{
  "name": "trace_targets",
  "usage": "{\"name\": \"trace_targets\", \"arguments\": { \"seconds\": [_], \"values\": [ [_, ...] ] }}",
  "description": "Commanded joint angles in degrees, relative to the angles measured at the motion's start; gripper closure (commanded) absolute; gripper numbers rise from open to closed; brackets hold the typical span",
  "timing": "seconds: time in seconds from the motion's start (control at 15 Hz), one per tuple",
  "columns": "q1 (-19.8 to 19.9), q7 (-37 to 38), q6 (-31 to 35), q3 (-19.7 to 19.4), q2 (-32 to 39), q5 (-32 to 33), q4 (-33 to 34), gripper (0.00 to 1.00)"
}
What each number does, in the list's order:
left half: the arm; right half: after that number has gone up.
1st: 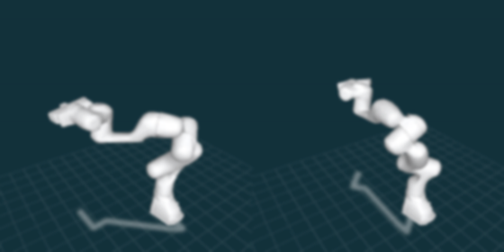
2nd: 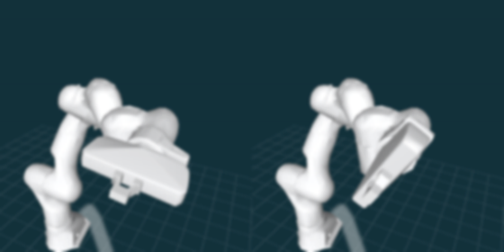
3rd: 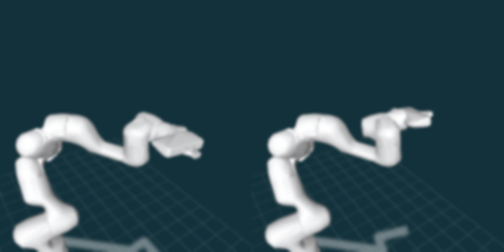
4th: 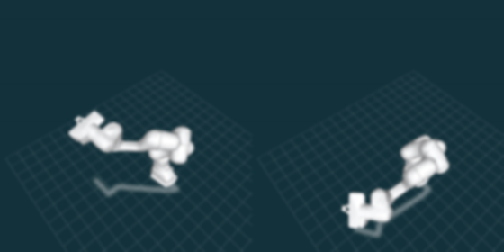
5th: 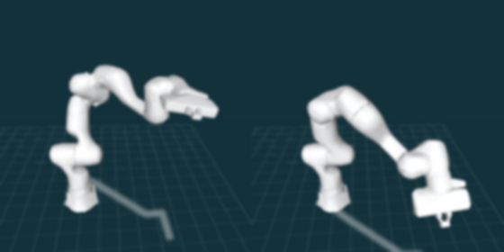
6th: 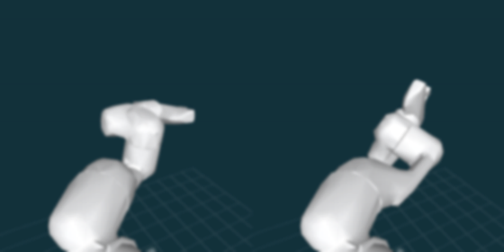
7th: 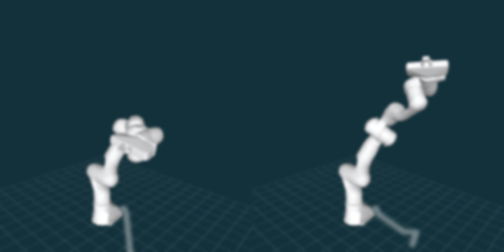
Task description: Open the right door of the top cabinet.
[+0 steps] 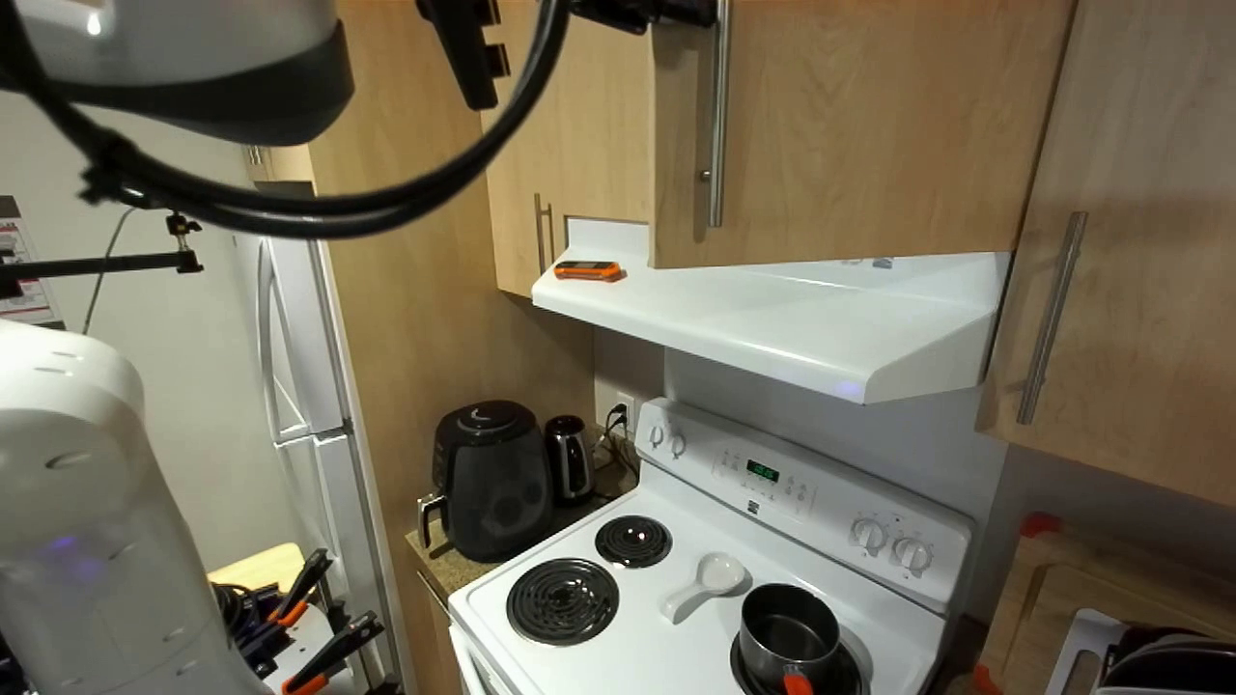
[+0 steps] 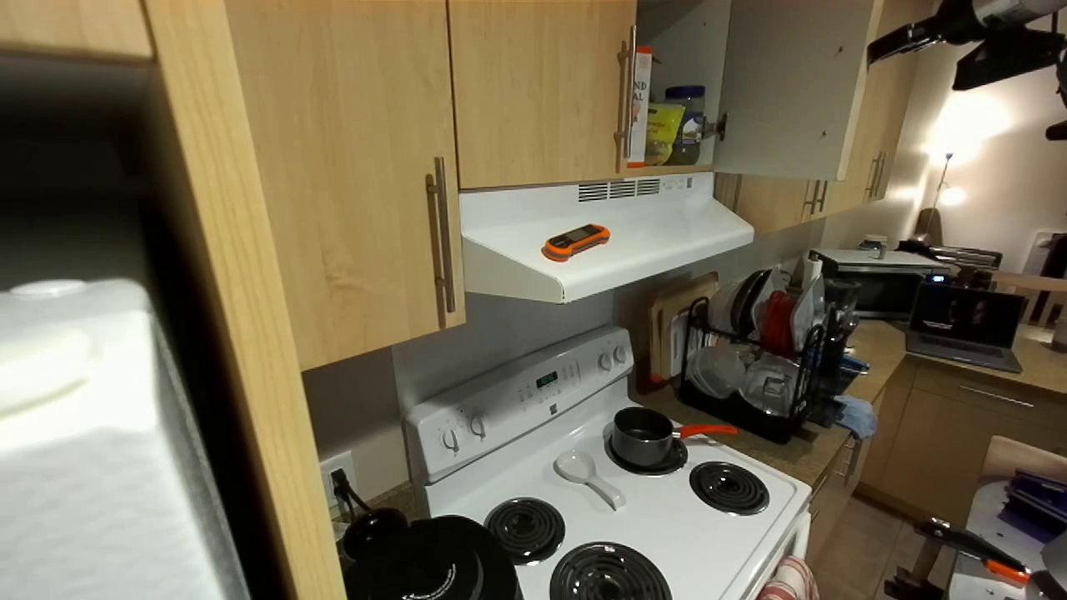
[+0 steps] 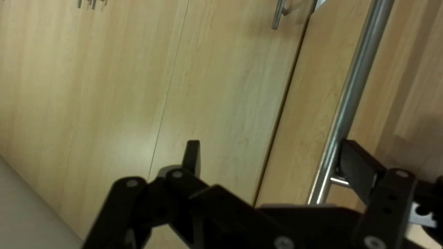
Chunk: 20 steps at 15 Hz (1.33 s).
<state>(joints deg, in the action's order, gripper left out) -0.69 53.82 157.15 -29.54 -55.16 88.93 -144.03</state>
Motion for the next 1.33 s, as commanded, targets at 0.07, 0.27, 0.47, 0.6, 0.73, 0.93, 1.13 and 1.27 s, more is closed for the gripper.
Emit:
{"name": "trace_targets", "arguments": {
  "seconds": [0.07, 0.27, 0.47, 0.6, 0.73, 0.93, 1.13, 1.27],
  "values": [
    [1.02, 0.74, 0.84, -6.29, 2.7, 4.85, 3.81, 0.0],
    [0.45, 2.04, 0.63, -10.8, 3.42, 8.62, 6.01, 0.0],
    [-1.06, 4.02, -0.16, -14.15, 5.34, 13.24, 8.93, 0.0],
    [-1.5, 8.77, -2.06, -13.17, 5.96, 22.99, 10.37, 0.0],
    [-2.78, 13.5, -6.48, -11.33, 5.52, 33.09, 10.21, 0.0],
    [-4.4, 14.94, -13.6, -8.99, 4.86, 41.36, 7.59, 0.0],
    [-4.11, 14.28, -19.05, -6.66, 5.04, 44.69, 5.27, 0.0],
    [-3.21, 13.78, -23.11, -4.69, 5.0, 43.99, 3.61, 0.0]
  ]
}}
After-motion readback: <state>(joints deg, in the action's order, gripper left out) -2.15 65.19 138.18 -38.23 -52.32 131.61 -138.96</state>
